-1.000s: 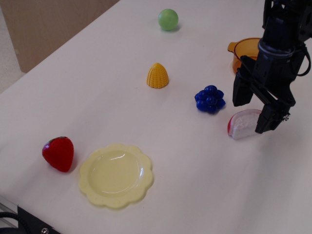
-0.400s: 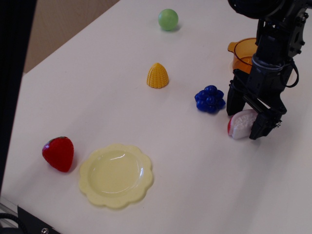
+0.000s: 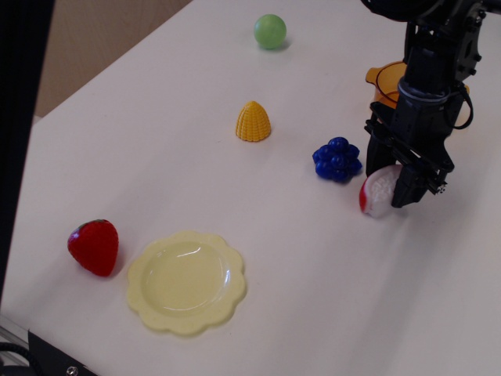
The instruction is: Put sushi on plate
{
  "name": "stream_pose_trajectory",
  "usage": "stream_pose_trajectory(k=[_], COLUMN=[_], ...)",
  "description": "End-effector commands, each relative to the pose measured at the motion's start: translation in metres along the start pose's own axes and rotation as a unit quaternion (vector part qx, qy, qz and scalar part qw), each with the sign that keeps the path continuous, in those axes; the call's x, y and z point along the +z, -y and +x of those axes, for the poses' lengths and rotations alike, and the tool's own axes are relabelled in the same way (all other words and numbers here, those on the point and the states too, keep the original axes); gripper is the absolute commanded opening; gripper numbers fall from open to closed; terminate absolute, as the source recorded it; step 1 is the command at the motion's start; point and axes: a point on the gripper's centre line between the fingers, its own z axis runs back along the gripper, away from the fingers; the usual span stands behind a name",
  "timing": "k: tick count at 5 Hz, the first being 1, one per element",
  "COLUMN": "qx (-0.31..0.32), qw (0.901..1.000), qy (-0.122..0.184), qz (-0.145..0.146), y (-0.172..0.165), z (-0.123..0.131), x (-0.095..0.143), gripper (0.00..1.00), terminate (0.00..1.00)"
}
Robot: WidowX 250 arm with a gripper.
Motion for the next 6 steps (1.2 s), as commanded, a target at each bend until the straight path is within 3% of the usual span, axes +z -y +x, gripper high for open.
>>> stream_pose_trajectory(k=[1,2,4,5,6], qx=[0.048,0.093,0.175,0.189,0.195], qw=[0.9981,0.9952,0.9843,0.9817,0.9808], qy=[0.027,0.014,-0.012,-0.020,-0.005], qz=[0.028,0.028,0.022,0.015,0.005], y=[-0.014,-0.003,-0.011,-0.018,-0.020], z=[-0.040,-0.084,-0.162,-0.182,-0.195], x=[0.047,0.050,0.033,0.024,0.020], gripper=[0.00,0.00,0.00,0.00,0.00], terminate=[0.00,0.00,0.00,0.00,0.00])
